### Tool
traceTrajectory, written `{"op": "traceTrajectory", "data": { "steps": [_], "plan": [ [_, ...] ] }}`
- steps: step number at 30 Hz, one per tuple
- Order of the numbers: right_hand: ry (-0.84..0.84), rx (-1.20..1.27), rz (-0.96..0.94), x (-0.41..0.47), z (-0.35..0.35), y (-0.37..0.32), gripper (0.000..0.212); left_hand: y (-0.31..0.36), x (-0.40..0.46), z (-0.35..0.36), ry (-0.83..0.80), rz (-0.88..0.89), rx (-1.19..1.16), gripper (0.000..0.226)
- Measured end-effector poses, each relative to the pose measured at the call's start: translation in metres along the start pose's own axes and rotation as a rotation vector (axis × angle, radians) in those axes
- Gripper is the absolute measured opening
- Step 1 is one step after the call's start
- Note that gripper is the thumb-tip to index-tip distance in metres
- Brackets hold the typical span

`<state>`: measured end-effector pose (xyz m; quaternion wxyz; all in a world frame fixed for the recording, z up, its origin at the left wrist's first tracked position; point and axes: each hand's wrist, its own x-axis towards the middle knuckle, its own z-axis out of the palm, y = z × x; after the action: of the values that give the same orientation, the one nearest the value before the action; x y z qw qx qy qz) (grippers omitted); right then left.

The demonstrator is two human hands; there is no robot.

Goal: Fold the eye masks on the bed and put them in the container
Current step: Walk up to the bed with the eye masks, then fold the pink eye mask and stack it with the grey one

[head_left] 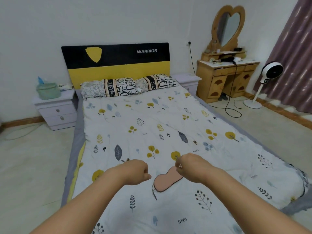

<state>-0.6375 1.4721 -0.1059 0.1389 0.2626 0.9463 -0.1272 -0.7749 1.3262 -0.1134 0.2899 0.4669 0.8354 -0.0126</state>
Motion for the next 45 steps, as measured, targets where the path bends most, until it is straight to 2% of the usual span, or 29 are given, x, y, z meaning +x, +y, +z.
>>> {"op": "traceTrajectory", "data": {
  "steps": [7,11,13,16,22,30,33,39,42,45],
  "plan": [
    [-0.094,-0.081,-0.138,0.073,-0.015,0.061,0.032,0.025,0.07,0.002,-0.01,-0.148,-0.11,0.026],
    [-0.174,-0.105,-0.199,0.106,-0.004,0.085,0.031,0.036,0.097,0.019,-0.061,-0.235,-0.211,0.037],
    [-0.229,-0.113,-0.219,0.121,0.007,0.092,0.032,0.039,0.108,0.031,-0.075,-0.256,-0.245,0.028],
    [-0.31,-0.119,-0.226,0.138,0.031,0.098,0.032,0.041,0.124,0.05,-0.103,-0.279,-0.274,0.018],
    [-0.432,-0.085,-0.201,0.164,0.093,0.102,0.032,0.025,0.156,0.096,-0.148,-0.327,-0.295,0.018],
    [-0.455,-0.09,-0.177,0.182,0.188,0.111,0.031,-0.001,0.194,0.178,-0.139,-0.368,-0.282,0.017],
    [-0.441,-0.089,-0.161,0.188,0.221,0.114,0.029,-0.009,0.204,0.21,-0.122,-0.395,-0.283,0.03],
    [-0.333,-0.083,-0.094,0.2,0.288,0.114,0.028,-0.023,0.23,0.276,0.011,-0.422,-0.158,0.03],
    [-0.19,-0.104,-0.075,0.203,0.323,0.115,0.029,-0.027,0.244,0.309,0.163,-0.414,-0.072,0.035],
    [0.008,-0.132,-0.055,0.205,0.359,0.117,0.034,-0.029,0.256,0.347,0.284,-0.405,-0.07,0.054]
  ]
}}
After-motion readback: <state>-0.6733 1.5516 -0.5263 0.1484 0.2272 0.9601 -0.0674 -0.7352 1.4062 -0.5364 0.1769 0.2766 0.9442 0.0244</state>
